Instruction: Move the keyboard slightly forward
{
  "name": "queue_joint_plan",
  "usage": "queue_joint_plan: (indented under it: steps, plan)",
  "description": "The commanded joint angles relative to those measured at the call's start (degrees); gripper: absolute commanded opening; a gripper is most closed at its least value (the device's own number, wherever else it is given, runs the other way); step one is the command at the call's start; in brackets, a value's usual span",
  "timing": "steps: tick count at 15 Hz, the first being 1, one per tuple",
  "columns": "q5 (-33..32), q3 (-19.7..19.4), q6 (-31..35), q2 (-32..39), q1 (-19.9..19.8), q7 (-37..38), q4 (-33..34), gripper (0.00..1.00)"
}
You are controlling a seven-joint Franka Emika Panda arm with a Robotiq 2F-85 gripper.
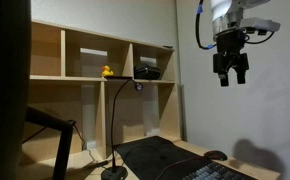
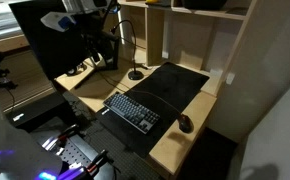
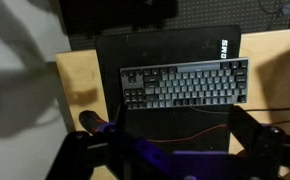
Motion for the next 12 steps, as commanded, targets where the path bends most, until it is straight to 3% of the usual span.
queue_joint_plan:
  steps: [1,7,8,9,12]
  plan:
    - [-0.1,-0.2,-0.2,0.0,0.3,0.2,0.2,1.00]
    - [-0.1,-0.2,-0.2,0.0,0.3,0.2,0.2,1.00]
    - [-3.8,-4.2,-0.7,-3.6,-4.0,-1.5,-6.1,1.00]
    - [-4.8,-4.2,-1.3,-2.0,-5.0,0.5,-6.2,1.00]
    - [-4.8,-10.3,0.0,-0.2,-8.9,0.8,-12.2,1.00]
